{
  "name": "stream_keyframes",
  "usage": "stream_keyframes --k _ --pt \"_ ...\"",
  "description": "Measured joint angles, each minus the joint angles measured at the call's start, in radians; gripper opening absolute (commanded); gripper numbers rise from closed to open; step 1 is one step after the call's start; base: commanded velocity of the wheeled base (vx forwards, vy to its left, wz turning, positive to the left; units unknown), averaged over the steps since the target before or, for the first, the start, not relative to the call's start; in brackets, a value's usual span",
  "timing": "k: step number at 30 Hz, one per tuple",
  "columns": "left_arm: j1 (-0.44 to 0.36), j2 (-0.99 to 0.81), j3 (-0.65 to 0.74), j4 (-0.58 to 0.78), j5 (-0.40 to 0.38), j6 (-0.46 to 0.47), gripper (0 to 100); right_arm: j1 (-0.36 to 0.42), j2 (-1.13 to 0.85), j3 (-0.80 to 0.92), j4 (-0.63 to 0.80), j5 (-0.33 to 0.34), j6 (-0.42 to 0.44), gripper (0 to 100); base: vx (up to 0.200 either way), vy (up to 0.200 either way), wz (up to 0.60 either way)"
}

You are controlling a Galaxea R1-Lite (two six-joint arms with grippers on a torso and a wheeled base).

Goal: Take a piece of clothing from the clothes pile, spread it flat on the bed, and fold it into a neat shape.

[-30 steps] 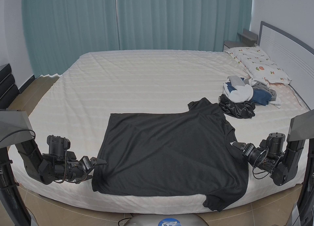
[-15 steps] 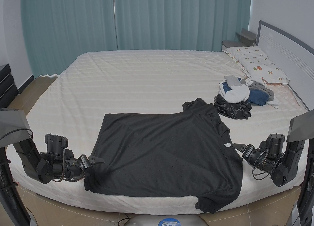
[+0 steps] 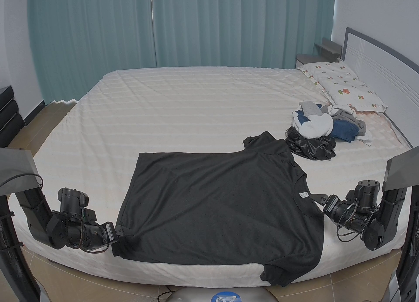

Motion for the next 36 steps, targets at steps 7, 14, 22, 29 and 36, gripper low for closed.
stream_keyframes --k 7,14,22,29,36 --pt "-0.056 0.035 0.005 -0.007 0.097 0.006 100 0.0 0.001 0.003 -0.001 0.0 0.0 100 0.0 0.0 0.0" --pt "-0.113 0.056 0.0 -0.009 0.116 0.004 100 0.004 0.004 0.02 -0.055 0.0 0.0 100 0.0 0.0 0.0" --pt "-0.12 0.062 -0.005 -0.004 0.152 0.002 0 0.016 0.015 0.033 -0.077 0.0 0.0 100 0.0 0.0 0.0" --pt "-0.116 0.057 0.001 0.002 0.234 0.0 0 0.019 0.019 0.04 -0.077 0.0 -0.001 100 0.0 0.0 0.0" --pt "-0.115 0.031 0.007 0.003 0.252 -0.003 0 0.019 0.02 0.056 -0.076 0.015 -0.011 100 0.0 0.0 0.0"
